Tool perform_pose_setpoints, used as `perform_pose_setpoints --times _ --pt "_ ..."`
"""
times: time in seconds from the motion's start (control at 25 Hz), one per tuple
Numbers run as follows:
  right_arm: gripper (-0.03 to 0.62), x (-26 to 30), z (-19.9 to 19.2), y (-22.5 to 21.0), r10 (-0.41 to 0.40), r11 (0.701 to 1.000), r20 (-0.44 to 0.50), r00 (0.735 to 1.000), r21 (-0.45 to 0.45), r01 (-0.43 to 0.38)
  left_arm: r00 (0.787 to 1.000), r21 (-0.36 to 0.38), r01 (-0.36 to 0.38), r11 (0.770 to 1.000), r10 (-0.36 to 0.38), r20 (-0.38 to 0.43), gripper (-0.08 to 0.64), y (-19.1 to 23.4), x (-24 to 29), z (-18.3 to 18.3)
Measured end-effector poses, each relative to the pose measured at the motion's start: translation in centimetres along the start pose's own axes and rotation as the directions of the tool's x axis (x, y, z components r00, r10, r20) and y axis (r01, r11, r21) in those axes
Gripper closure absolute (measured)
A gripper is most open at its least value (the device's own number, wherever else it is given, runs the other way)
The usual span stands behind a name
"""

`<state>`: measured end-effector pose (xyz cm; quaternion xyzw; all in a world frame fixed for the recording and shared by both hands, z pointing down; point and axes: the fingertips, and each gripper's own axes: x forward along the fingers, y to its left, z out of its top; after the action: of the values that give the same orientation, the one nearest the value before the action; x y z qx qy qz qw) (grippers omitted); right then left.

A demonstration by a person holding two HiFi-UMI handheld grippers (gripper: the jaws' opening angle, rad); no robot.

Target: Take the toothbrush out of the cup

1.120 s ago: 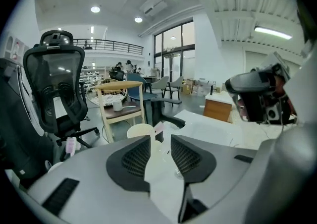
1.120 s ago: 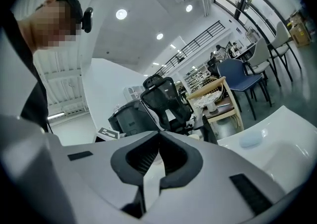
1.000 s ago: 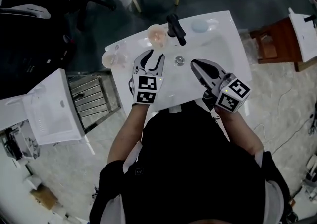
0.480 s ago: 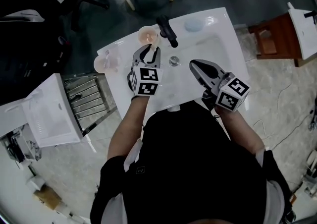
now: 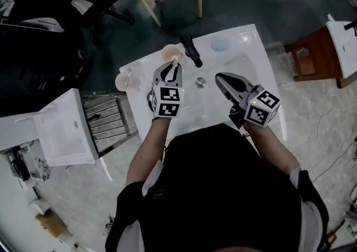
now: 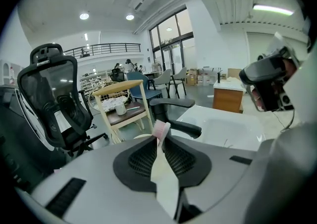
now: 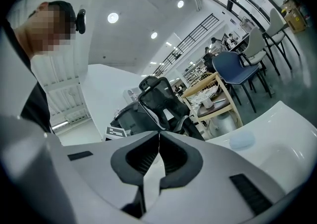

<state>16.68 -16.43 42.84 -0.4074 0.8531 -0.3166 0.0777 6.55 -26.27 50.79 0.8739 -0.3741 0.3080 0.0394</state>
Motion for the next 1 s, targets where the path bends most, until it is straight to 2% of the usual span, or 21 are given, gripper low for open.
perform_pose_setpoints --times 0.32,0.52,0.76,1.0 --pt "0.563 1.1 0.1 1.3 0.085 0.996 -0.009 0.996 -0.002 -0.085 0.994 -0.035 -0.029 0.999 0.032 0.101 0.505 0.6 -3.2 3.3" --pt "0.563 1.5 -0.1 2.2 0.098 0.995 -0.047 0.994 -0.006 -0.098 0.983 -0.069 -0.064 0.996 0.075 0.168 0.506 1.4 -6.3 5.3" --pt "0.563 1.9 -1.5 4.2 0.149 0.989 -0.095 0.984 -0.003 -0.15 0.965 -0.135 -0.099 0.986 0.128 0.228 0.506 2.3 -10.6 6.5" --pt "0.563 3.2 -1.9 7.0 0.175 0.982 -0.126 0.977 -0.052 -0.182 0.945 -0.183 -0.118 0.976 0.167 0.28 0.508 3.5 -16.2 6.6"
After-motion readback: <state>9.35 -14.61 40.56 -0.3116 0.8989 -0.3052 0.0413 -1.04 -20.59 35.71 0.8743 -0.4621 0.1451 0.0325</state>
